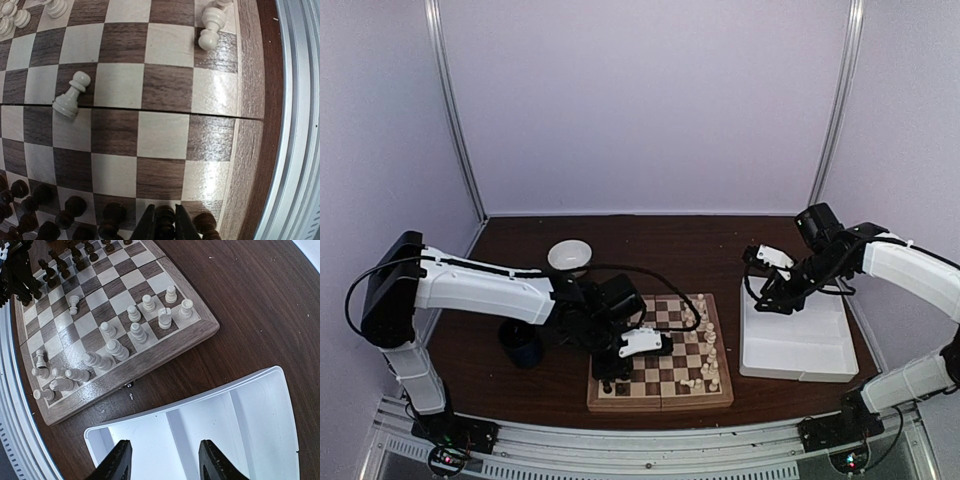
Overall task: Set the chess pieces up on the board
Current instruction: Place the pawn on b7, then pick up the pawn from the chessboard.
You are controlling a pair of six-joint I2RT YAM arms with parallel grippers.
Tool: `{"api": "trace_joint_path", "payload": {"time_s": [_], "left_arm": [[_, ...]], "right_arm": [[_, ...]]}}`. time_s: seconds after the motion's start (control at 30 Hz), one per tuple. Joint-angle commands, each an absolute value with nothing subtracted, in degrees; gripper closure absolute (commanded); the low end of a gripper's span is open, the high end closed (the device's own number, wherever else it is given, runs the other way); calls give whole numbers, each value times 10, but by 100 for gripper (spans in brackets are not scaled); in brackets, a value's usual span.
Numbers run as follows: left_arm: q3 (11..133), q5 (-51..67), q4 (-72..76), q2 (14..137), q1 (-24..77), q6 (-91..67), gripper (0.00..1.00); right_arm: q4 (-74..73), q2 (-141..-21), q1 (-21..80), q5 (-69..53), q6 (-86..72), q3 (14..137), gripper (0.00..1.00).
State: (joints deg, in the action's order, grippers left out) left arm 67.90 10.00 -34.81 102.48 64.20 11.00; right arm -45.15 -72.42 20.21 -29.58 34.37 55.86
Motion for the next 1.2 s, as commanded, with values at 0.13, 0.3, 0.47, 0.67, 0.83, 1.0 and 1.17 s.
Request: {"api": "trace_joint_path", "payload": {"time_s": [0.13,0.3,0.47,0.67,0.83,1.0,1.17], "left_arm": [[688,90,-360,1025,644,122,79],[690,81,-359,1015,645,122,78],[699,84,-350,990,645,118,74],[720,90,-321,979,643,96,65],[789,86,-333,1038,626,99,61],[862,144,-361,1101,608,151,60],[914,158,-396,1149,607,207,59]], "right_arm": [[-446,-730,200,-304,348,557,50],[-448,-731,200,-305,348,559,50],[-449,-730,200,-307,348,560,50],[-448,-725,200,-307,348,560,49],[-449,-719,200,-310,349,559,49],[-452,-707,200,-313,351,556,49],[-453,-698,200,-313,353,552,48]]}}
